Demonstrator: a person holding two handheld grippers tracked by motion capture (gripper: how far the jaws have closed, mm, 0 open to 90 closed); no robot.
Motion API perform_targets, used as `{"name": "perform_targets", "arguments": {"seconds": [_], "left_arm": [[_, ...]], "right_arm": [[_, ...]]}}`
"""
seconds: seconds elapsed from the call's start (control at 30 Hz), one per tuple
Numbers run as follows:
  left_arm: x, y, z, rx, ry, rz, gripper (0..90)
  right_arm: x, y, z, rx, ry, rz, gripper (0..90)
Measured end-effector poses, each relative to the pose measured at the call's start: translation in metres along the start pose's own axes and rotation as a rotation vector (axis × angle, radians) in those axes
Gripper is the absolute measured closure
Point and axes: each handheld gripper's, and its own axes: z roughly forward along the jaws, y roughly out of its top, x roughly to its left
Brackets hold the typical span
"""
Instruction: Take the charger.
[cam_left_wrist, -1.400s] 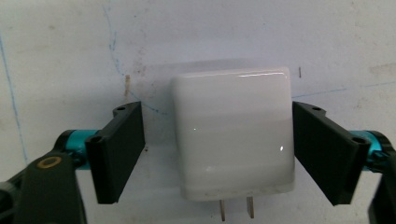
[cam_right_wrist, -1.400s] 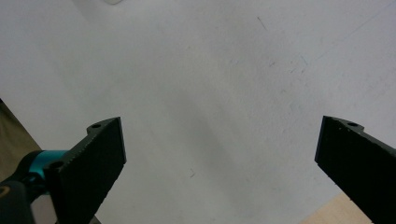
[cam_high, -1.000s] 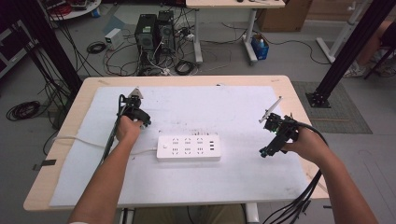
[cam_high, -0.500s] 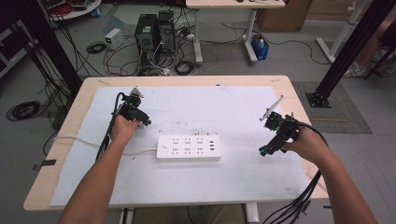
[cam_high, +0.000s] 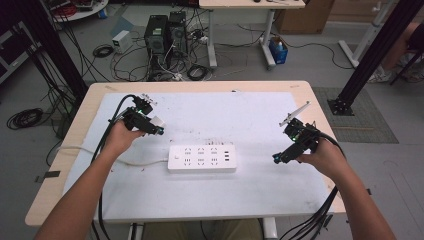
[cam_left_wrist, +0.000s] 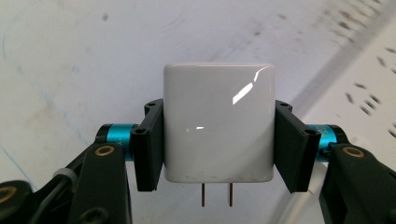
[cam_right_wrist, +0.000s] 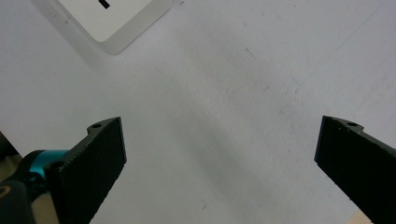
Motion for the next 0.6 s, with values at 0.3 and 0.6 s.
{"name": "perform_targets", "arguments": {"seconds": [0.3, 0.6], "left_arm": [[-0.026, 0.009, -0.040, -0.127, -0.119, 0.173, 42.6], [-0.055, 0.011, -0.054, -0.112, -0.173, 0.286, 42.6]], "right_arm": [[0.010, -0.002, 0.002, -0.024, 0.000, 0.021, 1.3], [0.016, -0.001, -0.001, -0.054, 0.004, 0.010, 1.3]]}}
